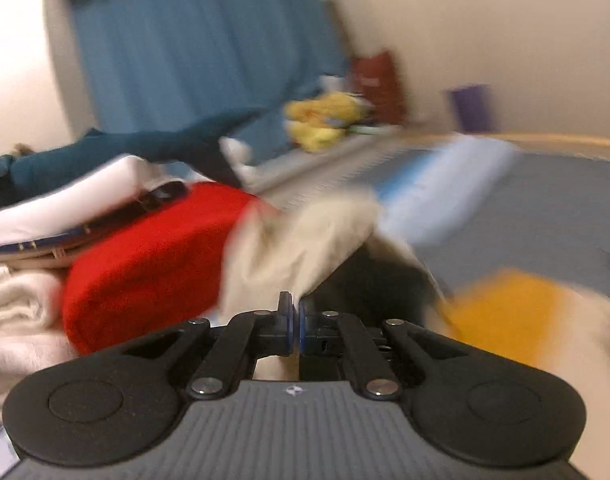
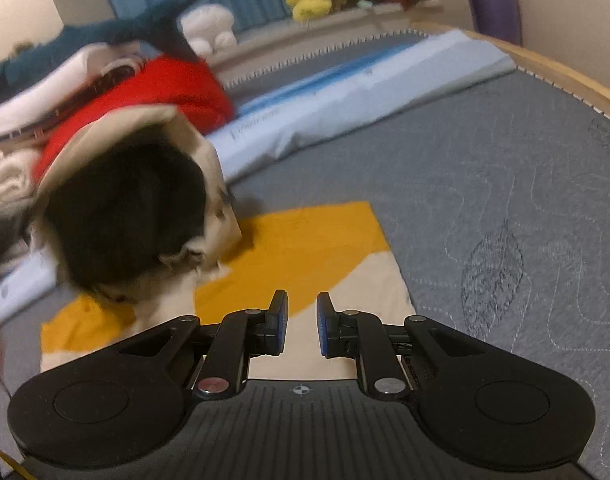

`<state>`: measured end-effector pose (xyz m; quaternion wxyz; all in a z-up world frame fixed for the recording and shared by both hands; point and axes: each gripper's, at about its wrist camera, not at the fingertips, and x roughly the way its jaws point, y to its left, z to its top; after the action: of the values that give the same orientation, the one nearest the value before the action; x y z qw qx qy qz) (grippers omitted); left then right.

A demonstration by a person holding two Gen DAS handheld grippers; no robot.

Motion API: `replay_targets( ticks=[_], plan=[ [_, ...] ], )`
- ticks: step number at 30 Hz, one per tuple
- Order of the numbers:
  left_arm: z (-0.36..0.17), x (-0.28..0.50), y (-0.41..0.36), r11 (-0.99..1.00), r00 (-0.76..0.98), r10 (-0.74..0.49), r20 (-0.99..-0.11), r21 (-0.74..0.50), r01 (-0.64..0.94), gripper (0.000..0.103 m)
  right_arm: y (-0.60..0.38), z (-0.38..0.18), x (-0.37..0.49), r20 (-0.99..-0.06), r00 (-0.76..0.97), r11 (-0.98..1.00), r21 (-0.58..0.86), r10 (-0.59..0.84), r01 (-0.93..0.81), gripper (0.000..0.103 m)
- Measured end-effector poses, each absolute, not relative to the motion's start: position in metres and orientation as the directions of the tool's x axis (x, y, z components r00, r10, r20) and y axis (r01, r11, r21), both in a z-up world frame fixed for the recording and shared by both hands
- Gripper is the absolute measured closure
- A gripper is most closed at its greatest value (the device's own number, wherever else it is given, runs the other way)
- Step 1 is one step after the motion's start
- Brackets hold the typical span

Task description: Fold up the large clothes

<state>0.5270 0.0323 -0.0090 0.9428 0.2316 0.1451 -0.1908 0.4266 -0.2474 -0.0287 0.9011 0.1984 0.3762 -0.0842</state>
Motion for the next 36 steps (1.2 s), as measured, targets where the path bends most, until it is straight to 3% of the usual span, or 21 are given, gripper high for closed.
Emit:
replay_targets(
  ticks=[2,4,5,8,12,16,18,23,25,26,27,31,35,36],
  plan=[
    [-0.037,0.461,0.063,0.818,0.824,-0.261,-0.503,0.337,0.466,0.090,-0.248,-0.022,0.422,-0.687,0.727,0.903,0.309,-0.007,0.300,0.086],
    [-0.052,0.419,0.091,0.859,0.749,-0.215,-0.627,0.244,0.451,0.090,-0.250,-0.018,0.418,-0.664,0.748,0.895,0.334,0.001,0.295,0.074],
    [-0.049,0.404,0.103,0.887,0.739,-0.211,-0.640,0.192,0.420,0.089,-0.250,-0.017,0.417,-0.655,0.756,0.891,0.347,0.006,0.294,0.071],
    [-0.024,0.392,0.126,0.956,0.770,-0.197,-0.607,0.056,0.289,0.085,-0.250,-0.017,0.414,-0.631,0.774,0.874,0.399,0.043,0.276,0.065],
    [-0.007,0.426,0.144,0.970,0.766,-0.237,-0.597,-0.196,0.147,0.064,-0.245,-0.030,0.419,-0.629,0.761,0.826,0.508,0.161,0.245,0.057],
    [-0.042,0.473,0.167,0.882,0.679,-0.320,-0.661,-0.470,-0.042,0.049,-0.233,-0.051,0.430,-0.638,0.714,0.763,0.603,0.287,0.232,0.050],
    [-0.071,0.487,0.181,0.791,0.605,-0.389,-0.695,-0.589,-0.168,0.047,-0.225,-0.062,0.436,-0.640,0.693,0.730,0.639,0.331,0.241,0.049],
    [-0.122,0.508,0.208,0.537,0.533,-0.551,-0.642,-0.762,-0.362,0.047,-0.207,-0.085,0.452,-0.632,0.649,0.650,0.711,0.425,0.267,0.048],
    [-0.126,0.520,0.206,0.502,0.541,-0.587,-0.602,-0.795,-0.340,0.038,-0.201,-0.092,0.456,-0.621,0.640,0.626,0.732,0.452,0.268,0.048],
    [-0.126,0.524,0.204,0.491,0.541,-0.604,-0.586,-0.808,-0.326,0.028,-0.198,-0.095,0.458,-0.616,0.635,0.614,0.742,0.466,0.269,0.048],
    [-0.129,0.528,0.202,0.478,0.541,-0.616,-0.573,-0.818,-0.321,0.025,-0.195,-0.098,0.461,-0.615,0.630,0.607,0.746,0.474,0.272,0.049],
    [-0.149,0.530,0.202,0.427,0.544,-0.611,-0.576,-0.818,-0.387,0.025,-0.190,-0.101,0.462,-0.603,0.647,0.606,0.751,0.467,0.262,0.091],
    [-0.164,0.531,0.202,0.410,0.554,-0.580,-0.597,-0.802,-0.434,0.029,-0.192,-0.088,0.458,-0.478,0.726,0.543,0.822,0.493,0.172,0.097],
    [-0.165,0.533,0.200,0.410,0.557,-0.583,-0.591,-0.806,-0.426,0.046,-0.192,-0.083,0.457,-0.421,0.744,0.511,0.850,0.519,0.125,0.098]
  ],
)
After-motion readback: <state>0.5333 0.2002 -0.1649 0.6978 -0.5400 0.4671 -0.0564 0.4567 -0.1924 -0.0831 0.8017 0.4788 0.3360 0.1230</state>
